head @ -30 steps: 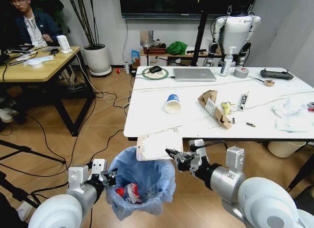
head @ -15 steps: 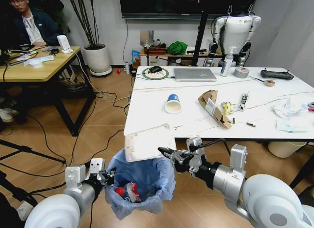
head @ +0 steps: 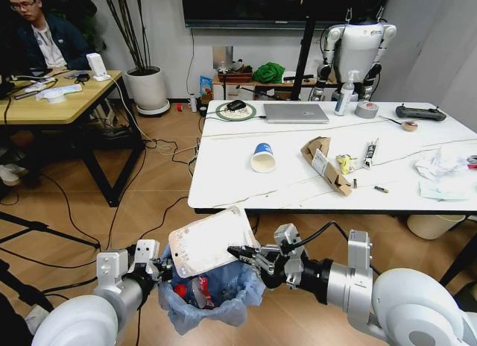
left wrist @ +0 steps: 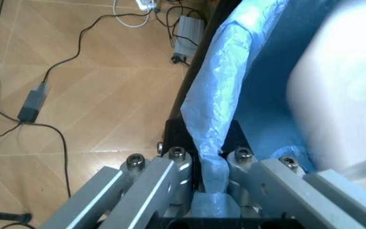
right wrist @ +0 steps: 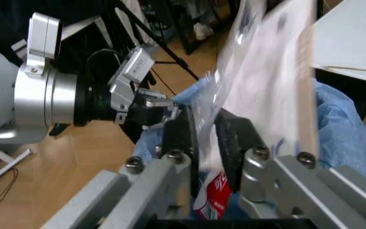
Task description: Pick up the trash bin and place the trash from the table into it.
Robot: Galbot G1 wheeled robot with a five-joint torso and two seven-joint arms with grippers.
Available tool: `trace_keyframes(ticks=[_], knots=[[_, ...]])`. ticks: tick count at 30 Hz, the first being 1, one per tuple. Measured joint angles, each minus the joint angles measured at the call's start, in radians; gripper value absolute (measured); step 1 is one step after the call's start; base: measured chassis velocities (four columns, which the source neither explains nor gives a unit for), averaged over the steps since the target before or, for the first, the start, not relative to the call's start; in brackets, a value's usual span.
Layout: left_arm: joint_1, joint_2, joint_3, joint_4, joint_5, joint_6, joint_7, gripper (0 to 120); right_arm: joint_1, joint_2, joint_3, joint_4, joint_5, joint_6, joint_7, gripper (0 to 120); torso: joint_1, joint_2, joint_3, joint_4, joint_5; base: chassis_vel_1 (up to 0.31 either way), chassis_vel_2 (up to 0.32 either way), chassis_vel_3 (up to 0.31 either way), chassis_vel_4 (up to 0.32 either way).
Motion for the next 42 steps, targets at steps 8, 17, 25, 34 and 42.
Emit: trace_keyframes(ticks=[8, 17, 25, 34, 42], knots=[[-0.002, -0.001, 0.000, -0.001, 0.000, 0.000, 0.000, 2, 0.000, 0.014, -0.002, 0.000, -0.019, 0.020, 0.018, 46, 0.000, 0.000, 0.000, -0.0001, 0.0000, 0.000, 0.000, 0.000, 0.000], [0.013, -0.002, 0.000, -0.001, 0.003, 0.000, 0.002, 2, 0.116, 0.134, 0.032, -0.001, 0.062, 0.086, 0.220, 73, 0.000, 0.000, 0.000, -0.0001, 0.0000, 0.000, 0.000, 0.000, 0.000], [0.039, -0.002, -0.004, -0.001, 0.010, 0.000, 0.005, 2, 0.366, 0.328, -0.005, -0.338, -0.023, 0.104, 0.276, 99, 0.000, 0.000, 0.000, 0.0004, 0.0003, 0.000, 0.000, 0.000, 0.000], [0.034, 0.002, -0.003, -0.001, 0.004, 0.000, 0.007, 2, 0.445, 0.356, -0.036, -0.595, -0.177, 0.032, 0.259, 100, 0.000, 0.000, 0.000, -0.0004, 0.0000, 0.000, 0.000, 0.000, 0.000], [0.022, 0.010, 0.001, 0.000, 0.001, 0.000, 0.019, 2, 0.496, 0.411, -0.051, -0.730, -0.192, 0.030, 0.289, 100, 0.000, 0.000, 0.000, 0.0001, -0.0001, 0.000, 0.000, 0.000, 0.000]])
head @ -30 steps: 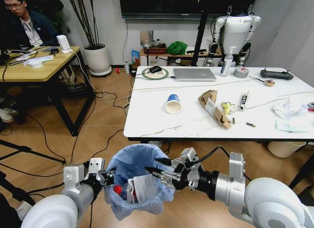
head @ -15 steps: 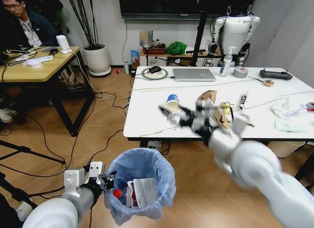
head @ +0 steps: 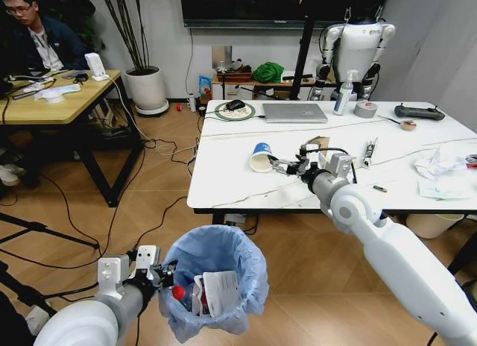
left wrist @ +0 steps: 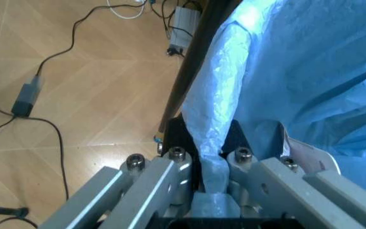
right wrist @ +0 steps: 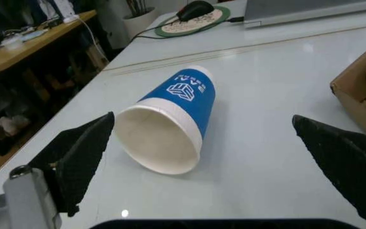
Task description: Pick up the trash bin and place the trash from the table into it.
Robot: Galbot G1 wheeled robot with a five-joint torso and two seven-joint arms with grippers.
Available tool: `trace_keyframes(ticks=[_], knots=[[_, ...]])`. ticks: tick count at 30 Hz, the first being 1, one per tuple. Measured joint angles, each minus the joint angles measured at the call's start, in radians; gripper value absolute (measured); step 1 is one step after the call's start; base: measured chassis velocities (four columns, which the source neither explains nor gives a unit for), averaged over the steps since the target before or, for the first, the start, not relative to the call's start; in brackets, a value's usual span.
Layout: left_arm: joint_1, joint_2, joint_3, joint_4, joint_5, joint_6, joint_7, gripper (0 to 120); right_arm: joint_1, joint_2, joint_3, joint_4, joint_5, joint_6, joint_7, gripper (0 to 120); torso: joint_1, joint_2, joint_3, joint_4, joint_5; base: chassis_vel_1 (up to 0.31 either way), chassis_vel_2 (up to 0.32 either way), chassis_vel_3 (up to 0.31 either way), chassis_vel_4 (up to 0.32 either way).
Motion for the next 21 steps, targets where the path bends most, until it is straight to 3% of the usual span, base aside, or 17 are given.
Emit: trace_keyframes(ticks=[15, 21], knots=[[-0.002, -0.004, 0.000, 0.000, -0.001, 0.000, 0.008, 2, 0.036, 0.091, -0.042, -0.120, -0.059, -0.007, 0.038, 98, 0.000, 0.000, 0.000, -0.0002, -0.0001, 0.000, 0.000, 0.000, 0.000], [-0.006, -0.004, -0.003, 0.000, -0.003, 0.000, 0.014, 2, 0.062, 0.150, -0.060, -0.167, -0.077, 0.006, 0.067, 81, 0.000, 0.000, 0.000, 0.0002, -0.0001, 0.000, 0.000, 0.000, 0.000]])
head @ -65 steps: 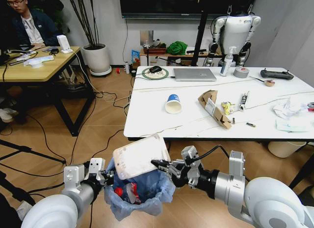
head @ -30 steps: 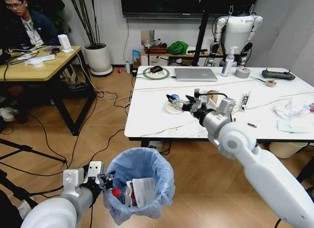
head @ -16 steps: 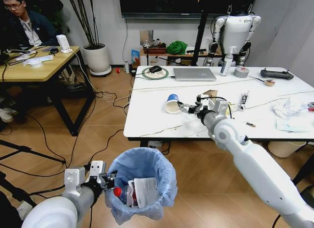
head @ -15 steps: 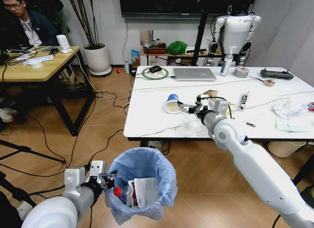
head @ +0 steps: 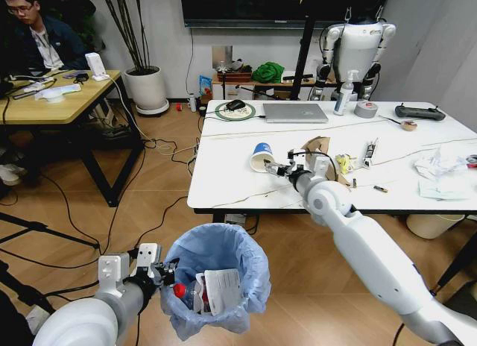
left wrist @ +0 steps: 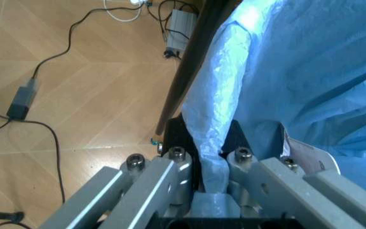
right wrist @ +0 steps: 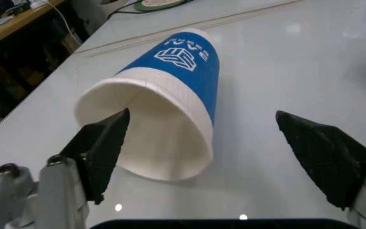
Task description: Pick up the trash bin and place the trash from the table into it.
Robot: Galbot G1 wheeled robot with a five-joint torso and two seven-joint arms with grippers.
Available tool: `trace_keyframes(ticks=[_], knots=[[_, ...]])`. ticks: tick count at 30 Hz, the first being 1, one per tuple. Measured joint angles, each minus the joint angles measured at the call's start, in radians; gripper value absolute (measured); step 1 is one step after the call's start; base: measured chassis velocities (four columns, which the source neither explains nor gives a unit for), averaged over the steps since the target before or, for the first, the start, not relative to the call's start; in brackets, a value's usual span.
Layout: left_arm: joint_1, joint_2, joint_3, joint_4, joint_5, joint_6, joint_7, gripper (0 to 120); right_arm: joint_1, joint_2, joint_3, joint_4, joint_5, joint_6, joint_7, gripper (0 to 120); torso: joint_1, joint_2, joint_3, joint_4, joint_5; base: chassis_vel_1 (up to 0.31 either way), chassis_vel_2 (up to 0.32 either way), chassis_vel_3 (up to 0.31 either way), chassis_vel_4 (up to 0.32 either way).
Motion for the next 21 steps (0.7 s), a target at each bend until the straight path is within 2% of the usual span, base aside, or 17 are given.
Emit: trace_keyframes(ticks=[5, 6, 8, 11, 13, 15, 21], knots=[[0.002, 0.001, -0.005, 0.000, -0.009, 0.000, 0.006, 2, 0.008, 0.021, -0.002, -0.023, -0.017, 0.008, -0.011, 63, 0.000, 0.000, 0.000, -0.0004, 0.0001, 0.000, 0.000, 0.000, 0.000], [0.001, 0.001, -0.006, 0.000, -0.010, 0.000, 0.006, 2, 0.009, 0.026, -0.004, -0.025, -0.018, 0.008, -0.011, 55, 0.000, 0.000, 0.000, -0.0003, 0.0001, 0.000, 0.000, 0.000, 0.000], [0.000, 0.002, -0.007, 0.000, -0.011, 0.000, 0.006, 2, 0.010, 0.030, -0.005, -0.027, -0.018, 0.008, -0.011, 52, 0.000, 0.000, 0.000, -0.0004, 0.0000, 0.000, 0.000, 0.000, 0.000], [-0.003, 0.005, -0.008, 0.000, -0.013, 0.000, 0.007, 2, 0.015, 0.040, -0.007, -0.034, -0.018, 0.009, -0.007, 39, 0.000, 0.000, 0.000, -0.0002, 0.0001, 0.000, 0.000, 0.000, 0.000], [-0.003, 0.006, -0.009, 0.000, -0.013, 0.000, 0.007, 2, 0.017, 0.043, -0.007, -0.037, -0.017, 0.010, -0.005, 30, 0.000, 0.000, 0.000, -0.0002, 0.0001, 0.000, 0.000, 0.000, 0.000], [-0.003, 0.006, -0.009, 0.000, -0.013, 0.000, 0.007, 2, 0.017, 0.043, -0.007, -0.037, -0.017, 0.010, -0.005, 28, 0.000, 0.000, 0.000, -0.0002, 0.0001, 0.000, 0.000, 0.000, 0.000], [-0.004, 0.010, -0.010, 0.000, -0.013, 0.000, 0.007, 2, 0.017, 0.036, -0.003, -0.010, -0.002, 0.011, 0.000, 3, 0.000, 0.000, 0.000, -0.0002, 0.0002, 0.000, 0.000, 0.000, 0.000]])
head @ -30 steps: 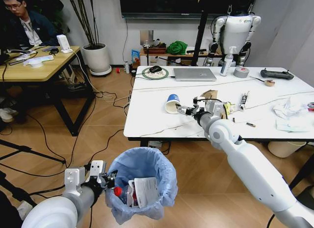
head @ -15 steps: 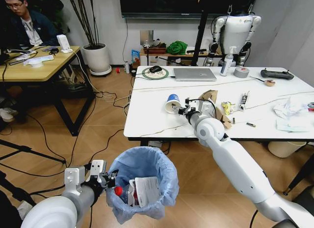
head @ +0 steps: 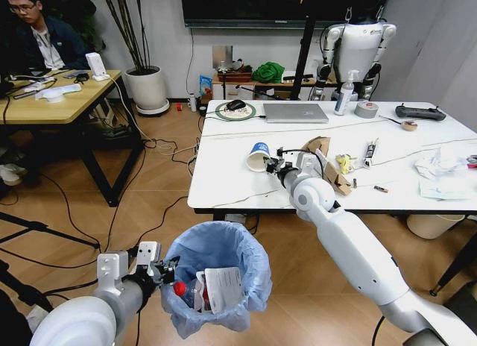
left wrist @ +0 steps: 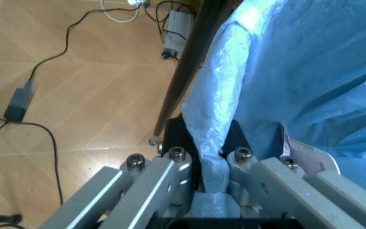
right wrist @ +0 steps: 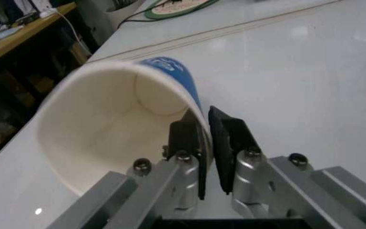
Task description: Pick up the trash bin and place the trash from the table into it.
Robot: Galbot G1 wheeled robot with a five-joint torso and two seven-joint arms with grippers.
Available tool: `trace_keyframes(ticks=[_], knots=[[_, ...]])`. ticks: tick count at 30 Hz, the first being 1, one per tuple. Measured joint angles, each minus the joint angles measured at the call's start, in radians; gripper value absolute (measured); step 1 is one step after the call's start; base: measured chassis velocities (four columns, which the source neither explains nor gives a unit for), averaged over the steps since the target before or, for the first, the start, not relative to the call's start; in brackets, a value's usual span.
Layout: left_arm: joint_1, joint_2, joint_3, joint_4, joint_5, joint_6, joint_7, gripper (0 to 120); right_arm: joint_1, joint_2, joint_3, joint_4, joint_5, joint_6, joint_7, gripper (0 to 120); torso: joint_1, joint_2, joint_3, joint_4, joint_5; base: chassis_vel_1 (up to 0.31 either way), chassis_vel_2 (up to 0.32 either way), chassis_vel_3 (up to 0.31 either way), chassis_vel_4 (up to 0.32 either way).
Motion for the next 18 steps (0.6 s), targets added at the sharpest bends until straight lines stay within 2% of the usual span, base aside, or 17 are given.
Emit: trace_keyframes(ticks=[3, 8, 12, 14, 15, 18], knots=[[-0.001, 0.001, 0.000, 0.000, 0.000, 0.000, 0.000, 2, -0.002, -0.013, 0.000, 0.023, 0.012, 0.001, 0.002, 0, 0.000, 0.000, 0.000, 0.0000, 0.0000, 0.000, 0.000, 0.000, 0.000], [-0.003, 0.000, 0.001, 0.000, 0.000, 0.000, 0.000, 2, -0.012, -0.083, 0.006, 0.138, 0.061, 0.007, 0.000, 0, 0.000, 0.000, 0.000, 0.0002, 0.0002, 0.000, 0.000, 0.000, 0.000], [-0.006, -0.007, 0.002, 0.000, 0.000, 0.000, 0.000, 2, -0.061, -0.227, 0.015, 0.352, 0.146, 0.003, -0.056, 0, 0.000, 0.000, 0.000, -0.0004, 0.0002, 0.000, 0.000, 0.000, 0.000], [-0.007, -0.009, 0.002, 0.000, 0.000, 0.000, -0.002, 2, -0.105, -0.281, 0.027, 0.463, 0.184, -0.002, -0.094, 0, 0.000, 0.000, 0.000, -0.0004, 0.0000, 0.000, 0.000, 0.000, 0.000], [-0.007, -0.009, 0.002, 0.000, 0.000, 0.000, -0.002, 2, -0.105, -0.281, 0.027, 0.463, 0.184, -0.002, -0.094, 0, 0.000, 0.000, 0.000, -0.0004, 0.0000, 0.000, 0.000, 0.000, 0.000], [-0.013, -0.011, 0.005, 0.000, -0.001, 0.000, -0.005, 2, -0.188, -0.364, 0.037, 0.653, 0.264, -0.016, -0.119, 0, 0.000, 0.000, 0.000, -0.0003, 0.0001, 0.000, 0.000, 0.000, 0.000]])
